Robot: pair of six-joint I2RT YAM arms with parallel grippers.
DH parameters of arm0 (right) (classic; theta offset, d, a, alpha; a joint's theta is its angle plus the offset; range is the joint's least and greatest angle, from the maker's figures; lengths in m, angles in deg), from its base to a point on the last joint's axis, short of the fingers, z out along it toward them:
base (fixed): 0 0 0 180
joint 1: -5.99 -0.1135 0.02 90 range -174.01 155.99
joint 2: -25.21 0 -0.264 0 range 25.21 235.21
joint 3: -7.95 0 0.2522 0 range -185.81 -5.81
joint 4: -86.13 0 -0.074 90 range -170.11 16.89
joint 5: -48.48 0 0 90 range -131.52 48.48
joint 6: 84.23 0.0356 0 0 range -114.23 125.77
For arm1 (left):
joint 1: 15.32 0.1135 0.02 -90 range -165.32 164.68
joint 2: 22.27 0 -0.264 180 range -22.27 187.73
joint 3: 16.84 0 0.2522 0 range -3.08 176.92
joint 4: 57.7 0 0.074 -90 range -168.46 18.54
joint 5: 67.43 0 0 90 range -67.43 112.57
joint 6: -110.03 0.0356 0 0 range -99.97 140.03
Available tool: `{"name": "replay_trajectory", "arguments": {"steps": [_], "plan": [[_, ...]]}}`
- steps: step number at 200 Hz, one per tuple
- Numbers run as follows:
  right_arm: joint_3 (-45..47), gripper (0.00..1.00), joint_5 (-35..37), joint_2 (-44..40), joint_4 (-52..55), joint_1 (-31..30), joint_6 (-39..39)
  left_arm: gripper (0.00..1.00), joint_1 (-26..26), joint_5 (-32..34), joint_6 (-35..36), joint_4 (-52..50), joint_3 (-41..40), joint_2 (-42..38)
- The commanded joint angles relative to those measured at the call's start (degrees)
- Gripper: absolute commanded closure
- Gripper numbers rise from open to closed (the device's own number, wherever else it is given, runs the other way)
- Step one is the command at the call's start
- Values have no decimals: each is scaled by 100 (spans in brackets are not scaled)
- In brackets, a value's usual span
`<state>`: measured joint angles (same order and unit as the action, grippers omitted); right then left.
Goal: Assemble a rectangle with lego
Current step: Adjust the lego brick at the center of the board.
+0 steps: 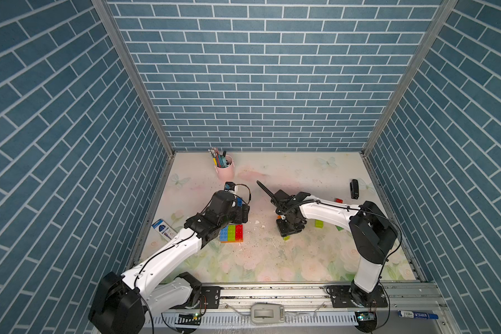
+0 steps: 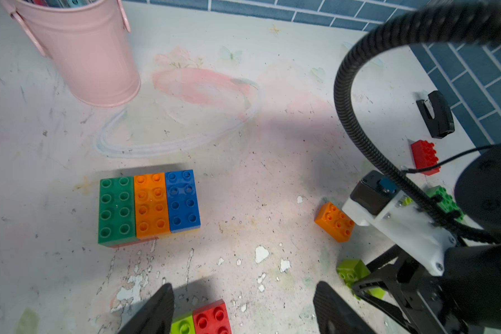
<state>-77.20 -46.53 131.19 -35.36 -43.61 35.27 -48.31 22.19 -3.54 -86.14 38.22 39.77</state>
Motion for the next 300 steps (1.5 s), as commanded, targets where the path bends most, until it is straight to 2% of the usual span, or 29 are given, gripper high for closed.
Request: {"name": "replay_trajectory", "arguments": {"steps": [1,11,26,34,48,59,81,104,163,213,228,246,260,273,300], "plan": [[-78,73,36,-77,78,3,-159,24,19,-235,-116,-85,-86,8],[21,79,-126,-323,6,59,-40,25,34,-373,-190,-118,-87,5],[348,83,-495,-872,-330,266,317,27,-30,-878,-511,152,-113,67],[533,84,-705,-1238,-663,433,651,24,-381,-994,-690,473,-303,124],[1036,84,-1053,-1884,-1540,751,1463,16,-1342,-363,-663,760,-269,250],[1567,84,-1205,-2357,-2344,931,2299,12,-1803,-127,-831,1028,-210,491],[2232,85,-1310,-2785,-3546,942,3414,10,-2013,-340,-1575,1817,-280,1125],[2434,85,-1289,-2922,-3882,823,3761,13,-2183,-449,-1826,2406,-194,1475],[2599,85,-1654,-3117,-4158,724,4004,35,-2079,-533,-1971,2907,-241,1720],[2865,84,-2021,-3168,-4501,707,4213,62,-1847,-633,-1973,3083,-227,1722],[2902,84,-2076,-3188,-4561,711,4214,66,-1776,-677,-1963,3086,-245,1702],[2960,83,-2120,-3223,-4695,715,4266,75,-1668,-739,-1932,3104,-271,1713],[2985,79,-2190,-3223,-4789,707,4292,82,-1609,-820,-1900,3154,-254,1769],[3014,70,-2251,-3214,-4880,728,4340,87,-1605,-916,-1824,3178,-210,1843],[3130,52,-2183,-3439,-4591,1003,4268,89,-1618,-1119,-1686,3106,-208,2055]]}}
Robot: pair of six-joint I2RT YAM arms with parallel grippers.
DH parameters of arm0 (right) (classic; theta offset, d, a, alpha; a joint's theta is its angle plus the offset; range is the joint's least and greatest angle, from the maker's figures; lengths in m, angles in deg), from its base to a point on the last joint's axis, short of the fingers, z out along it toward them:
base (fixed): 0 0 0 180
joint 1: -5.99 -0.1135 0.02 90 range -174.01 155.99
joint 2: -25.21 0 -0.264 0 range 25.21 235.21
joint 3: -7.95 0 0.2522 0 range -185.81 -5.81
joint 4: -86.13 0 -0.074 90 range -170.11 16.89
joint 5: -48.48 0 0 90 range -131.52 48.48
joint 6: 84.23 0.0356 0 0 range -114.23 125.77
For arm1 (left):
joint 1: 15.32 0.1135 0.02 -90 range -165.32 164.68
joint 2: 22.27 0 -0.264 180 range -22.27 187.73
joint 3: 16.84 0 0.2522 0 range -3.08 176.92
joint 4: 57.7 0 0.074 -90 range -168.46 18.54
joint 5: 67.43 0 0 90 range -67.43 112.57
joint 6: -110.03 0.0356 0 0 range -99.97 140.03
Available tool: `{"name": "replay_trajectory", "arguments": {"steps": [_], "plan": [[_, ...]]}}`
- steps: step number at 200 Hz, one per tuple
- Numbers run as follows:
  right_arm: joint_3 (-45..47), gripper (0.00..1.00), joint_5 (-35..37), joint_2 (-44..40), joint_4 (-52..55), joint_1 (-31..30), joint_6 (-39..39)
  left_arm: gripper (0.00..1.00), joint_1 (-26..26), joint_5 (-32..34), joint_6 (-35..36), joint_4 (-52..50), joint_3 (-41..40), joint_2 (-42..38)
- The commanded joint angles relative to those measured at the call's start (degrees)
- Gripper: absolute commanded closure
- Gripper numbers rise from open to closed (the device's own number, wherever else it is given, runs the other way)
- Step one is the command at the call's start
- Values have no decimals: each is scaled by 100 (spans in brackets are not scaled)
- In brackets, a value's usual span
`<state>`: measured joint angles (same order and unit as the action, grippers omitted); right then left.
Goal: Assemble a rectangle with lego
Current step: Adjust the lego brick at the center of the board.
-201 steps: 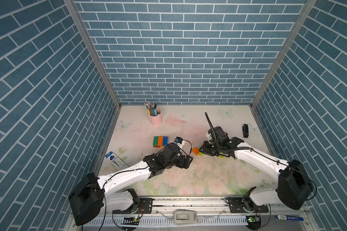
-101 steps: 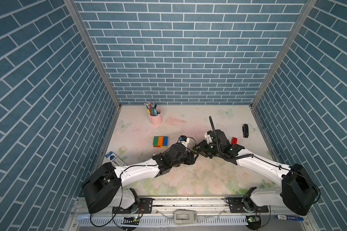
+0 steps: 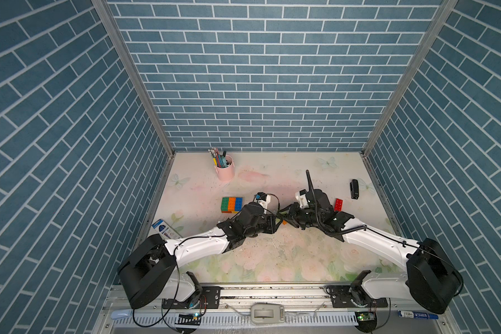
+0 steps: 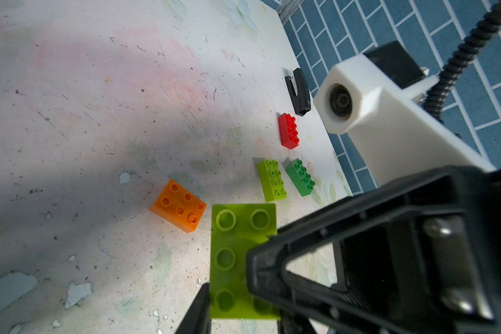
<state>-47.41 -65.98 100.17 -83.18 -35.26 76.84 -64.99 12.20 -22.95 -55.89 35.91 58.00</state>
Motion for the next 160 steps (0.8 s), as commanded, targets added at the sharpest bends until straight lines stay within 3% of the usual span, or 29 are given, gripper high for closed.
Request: {"name": "replay_trajectory", "arguments": {"steps": [1,38,60,105,133,160], "plan": [[161,52,-231,-362,218,200,101,89,47,-122,273,75,27,234],[503,43,-268,-1149,1394,1222,-476,89,-290,-93,1197,-902,76,465],[488,43,-208,-1268,2104,1701,-1036,87,-610,60,1811,-1617,709,1041],[7,45,480,-1150,3413,1882,-2185,80,-1421,636,2695,-2803,2003,2329],[-94,49,770,-1060,3938,1878,-2719,61,-1418,642,2829,-2928,2126,2429],[-115,55,736,-851,4086,1890,-3099,43,-1377,650,2994,-2858,1871,1951]]}}
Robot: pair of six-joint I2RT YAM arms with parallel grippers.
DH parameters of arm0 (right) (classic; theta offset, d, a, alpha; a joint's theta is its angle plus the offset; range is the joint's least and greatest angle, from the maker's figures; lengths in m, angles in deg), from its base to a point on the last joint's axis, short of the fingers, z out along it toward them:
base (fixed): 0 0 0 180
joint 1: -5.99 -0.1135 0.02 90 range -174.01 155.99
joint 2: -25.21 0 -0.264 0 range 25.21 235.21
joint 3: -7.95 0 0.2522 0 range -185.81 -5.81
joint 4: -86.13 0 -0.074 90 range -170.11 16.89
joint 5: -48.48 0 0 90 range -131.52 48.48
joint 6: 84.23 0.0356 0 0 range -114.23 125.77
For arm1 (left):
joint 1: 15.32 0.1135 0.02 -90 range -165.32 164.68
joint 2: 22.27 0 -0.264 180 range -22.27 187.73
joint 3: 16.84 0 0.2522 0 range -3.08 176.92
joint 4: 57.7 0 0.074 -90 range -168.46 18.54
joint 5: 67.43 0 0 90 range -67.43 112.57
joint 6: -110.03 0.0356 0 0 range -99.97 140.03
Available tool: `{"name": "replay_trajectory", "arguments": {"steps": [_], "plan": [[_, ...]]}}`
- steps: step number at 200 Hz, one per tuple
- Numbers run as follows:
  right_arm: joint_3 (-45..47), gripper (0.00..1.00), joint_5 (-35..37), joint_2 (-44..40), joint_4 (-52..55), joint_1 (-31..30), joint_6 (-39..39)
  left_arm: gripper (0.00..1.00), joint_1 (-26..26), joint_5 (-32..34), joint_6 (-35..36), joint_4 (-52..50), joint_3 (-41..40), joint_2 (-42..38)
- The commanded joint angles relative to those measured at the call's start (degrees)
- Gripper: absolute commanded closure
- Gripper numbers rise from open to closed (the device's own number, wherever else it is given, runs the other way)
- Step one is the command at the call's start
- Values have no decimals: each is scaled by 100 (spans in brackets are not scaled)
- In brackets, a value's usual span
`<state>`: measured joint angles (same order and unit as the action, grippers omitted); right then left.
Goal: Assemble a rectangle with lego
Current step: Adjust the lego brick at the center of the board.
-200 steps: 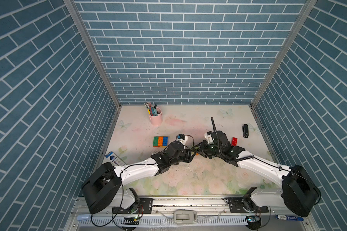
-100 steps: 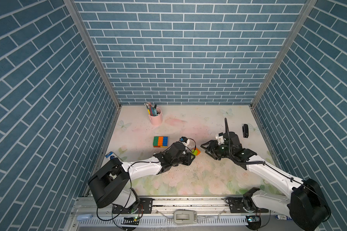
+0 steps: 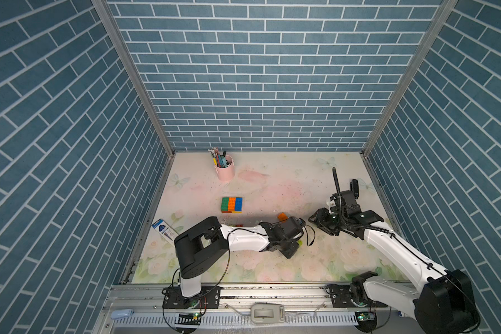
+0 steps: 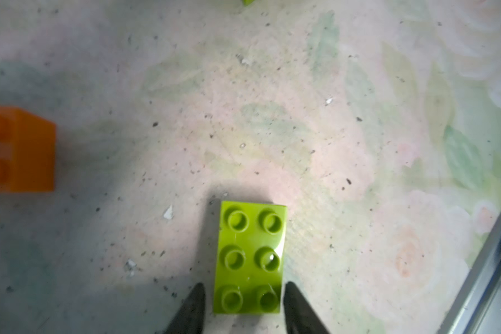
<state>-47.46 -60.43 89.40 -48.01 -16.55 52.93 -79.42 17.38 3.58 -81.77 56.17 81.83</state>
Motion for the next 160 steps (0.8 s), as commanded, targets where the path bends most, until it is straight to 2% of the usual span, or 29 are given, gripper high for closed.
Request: {"name": "replay_trajectory", "arguments": {"steps": [1,19,39,79,99,113,160], "plan": [[-118,55,162,249,565,16,-721,42,69,132,342,-270,-170,-463],[-172,61,-285,627,428,-17,-884,35,233,95,411,-263,-517,-1121],[-427,63,-445,1157,330,-298,-1097,33,552,15,433,-365,-885,-2046],[-1085,61,-398,2371,74,-1024,-1416,33,1796,29,121,-241,-1545,-3425],[-1338,60,-429,2923,22,-1299,-1522,32,2302,235,19,-251,-1704,-3681],[-1327,60,-452,3070,16,-1391,-1504,31,2472,411,27,-335,-1732,-3763],[-803,54,-929,2518,290,-1688,-1279,27,2750,640,40,-428,-1828,-3870]]}}
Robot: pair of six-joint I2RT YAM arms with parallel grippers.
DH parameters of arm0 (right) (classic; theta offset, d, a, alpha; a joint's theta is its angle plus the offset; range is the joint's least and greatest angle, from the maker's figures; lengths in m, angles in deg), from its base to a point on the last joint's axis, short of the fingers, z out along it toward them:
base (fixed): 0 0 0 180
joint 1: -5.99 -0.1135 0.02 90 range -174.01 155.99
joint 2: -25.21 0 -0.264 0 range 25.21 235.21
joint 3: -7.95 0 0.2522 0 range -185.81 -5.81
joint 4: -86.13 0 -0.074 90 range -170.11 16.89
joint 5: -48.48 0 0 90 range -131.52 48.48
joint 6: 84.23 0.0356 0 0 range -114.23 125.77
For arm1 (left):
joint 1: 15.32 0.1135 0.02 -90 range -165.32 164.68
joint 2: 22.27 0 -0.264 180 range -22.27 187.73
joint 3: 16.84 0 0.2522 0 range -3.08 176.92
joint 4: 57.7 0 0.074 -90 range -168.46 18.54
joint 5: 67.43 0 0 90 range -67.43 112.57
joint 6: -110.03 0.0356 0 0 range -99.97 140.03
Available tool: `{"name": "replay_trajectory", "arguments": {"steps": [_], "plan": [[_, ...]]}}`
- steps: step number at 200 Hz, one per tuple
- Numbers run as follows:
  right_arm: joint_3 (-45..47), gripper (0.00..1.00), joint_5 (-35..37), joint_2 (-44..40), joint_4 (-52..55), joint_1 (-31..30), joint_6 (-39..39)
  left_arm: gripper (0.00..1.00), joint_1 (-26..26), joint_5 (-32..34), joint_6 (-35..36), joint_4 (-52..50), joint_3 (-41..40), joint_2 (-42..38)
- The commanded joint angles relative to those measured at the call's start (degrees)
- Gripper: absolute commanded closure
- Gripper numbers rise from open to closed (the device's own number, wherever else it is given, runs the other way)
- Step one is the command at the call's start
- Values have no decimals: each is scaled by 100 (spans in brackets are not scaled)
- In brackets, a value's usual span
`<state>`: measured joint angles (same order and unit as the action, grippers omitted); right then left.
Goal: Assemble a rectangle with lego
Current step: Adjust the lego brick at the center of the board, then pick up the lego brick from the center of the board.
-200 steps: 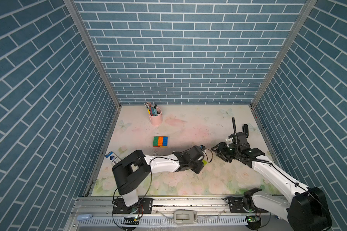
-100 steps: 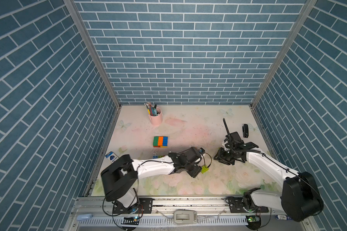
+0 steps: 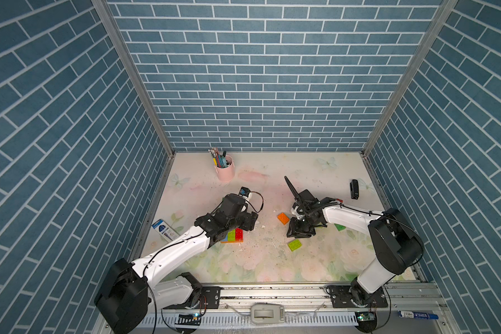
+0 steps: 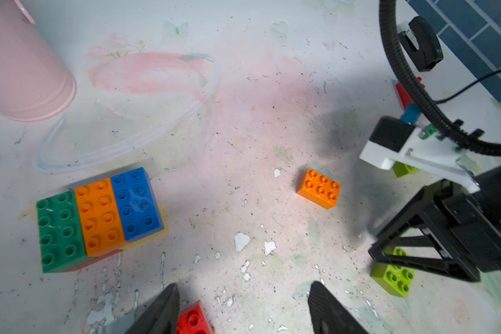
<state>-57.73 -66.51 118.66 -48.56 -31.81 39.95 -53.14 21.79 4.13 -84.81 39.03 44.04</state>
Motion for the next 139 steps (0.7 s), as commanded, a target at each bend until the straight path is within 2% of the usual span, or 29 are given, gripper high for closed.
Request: {"name": "replay_trajectory", "arguments": {"steps": [1,36,64,85,95,139], "plan": [[239,53,-335,-425,352,-173,28,27,125,204,-16,-125,-115,-91],[559,39,-399,-842,579,-738,265,27,178,262,-12,-128,-136,-126],[349,30,752,-1012,1243,-986,207,27,192,205,-27,-62,-176,-161],[8,29,1671,-941,1749,-1353,247,27,192,173,-27,-96,-151,-168],[-100,33,1896,-879,1866,-1536,422,27,194,174,-32,-106,-155,-195],[-258,41,2256,-531,1766,-2034,942,27,197,118,-36,-9,-187,-177]]}}
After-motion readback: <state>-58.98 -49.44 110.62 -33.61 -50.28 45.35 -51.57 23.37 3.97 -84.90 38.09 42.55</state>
